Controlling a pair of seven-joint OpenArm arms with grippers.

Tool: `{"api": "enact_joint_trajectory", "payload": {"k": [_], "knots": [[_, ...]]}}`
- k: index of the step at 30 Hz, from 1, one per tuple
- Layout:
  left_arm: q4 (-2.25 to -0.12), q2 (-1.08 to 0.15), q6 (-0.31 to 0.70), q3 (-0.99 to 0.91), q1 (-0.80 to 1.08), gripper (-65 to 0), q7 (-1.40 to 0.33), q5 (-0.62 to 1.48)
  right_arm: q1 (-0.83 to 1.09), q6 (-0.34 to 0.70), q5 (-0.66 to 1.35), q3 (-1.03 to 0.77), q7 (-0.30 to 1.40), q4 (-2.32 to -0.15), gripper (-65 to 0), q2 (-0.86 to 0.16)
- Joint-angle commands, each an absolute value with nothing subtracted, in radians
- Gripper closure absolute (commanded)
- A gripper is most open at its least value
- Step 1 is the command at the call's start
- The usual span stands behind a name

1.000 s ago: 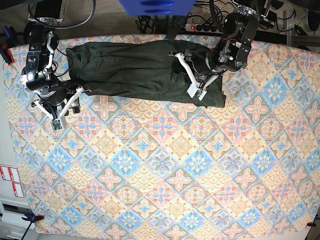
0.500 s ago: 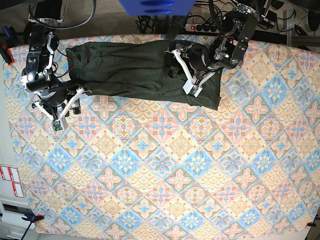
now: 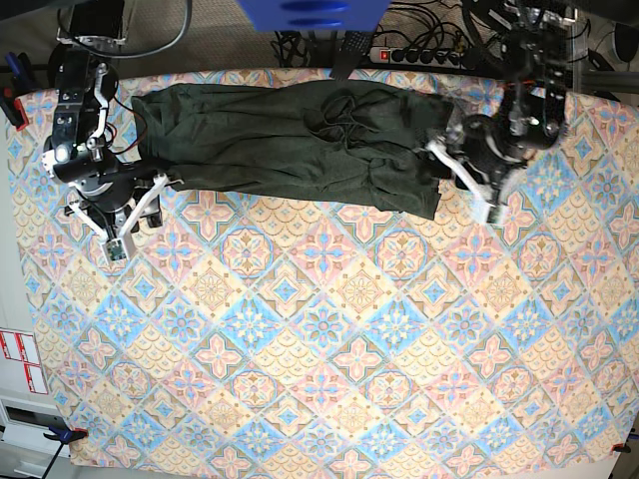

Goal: Fold the T-shirt properly
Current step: 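Push the folded end further toward the shirt middle with the left gripper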

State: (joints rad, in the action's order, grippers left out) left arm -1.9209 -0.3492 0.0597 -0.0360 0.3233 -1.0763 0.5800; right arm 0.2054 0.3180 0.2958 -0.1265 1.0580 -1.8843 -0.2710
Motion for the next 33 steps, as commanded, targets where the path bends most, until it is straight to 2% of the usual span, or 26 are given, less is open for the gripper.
{"api": "enact_joint_trajectory", "payload": {"k": [1,8,17,19,23,26,33], "knots": [[-1.917,-0.351,0.067,-0.048,0.312,-38.4,-1.07,0.591,0.194,0.318,0.305,-0.13,1.036,-1.902,-22.2,-0.285],[-1.747,-0.335,0.067,-0.044,0.194,-38.5,-1.069,0.591,0.197,0.318,0.305,-0.13,1.04,-1.902,-22.2,-0.285],[-1.6,-0.286,0.067,0.082,0.081,-37.3,-1.069,0.588,0.2,0.318,0.305,-0.131,1.038,-1.902,-22.2,-0.285],[-1.601,-0.274,0.067,0.107,0.081,-32.5,-1.069,0.591,0.2,0.318,0.305,-0.133,1.038,-1.902,-22.2,-0.285],[-1.613,-0.271,0.081,0.166,0.082,-10.8,-1.069,0.593,0.2,0.318,0.305,-0.136,1.038,-1.902,-22.2,-0.285],[-1.667,-0.269,0.134,0.2,0.107,-10.9,-1.069,0.593,0.2,0.318,0.305,-0.137,1.036,-1.902,-22.2,-0.285],[-1.738,-0.268,0.14,0.208,0.147,-11.5,-1.076,0.59,0.196,0.318,0.305,-0.137,1.036,-1.9,-22.2,-0.283]]}}
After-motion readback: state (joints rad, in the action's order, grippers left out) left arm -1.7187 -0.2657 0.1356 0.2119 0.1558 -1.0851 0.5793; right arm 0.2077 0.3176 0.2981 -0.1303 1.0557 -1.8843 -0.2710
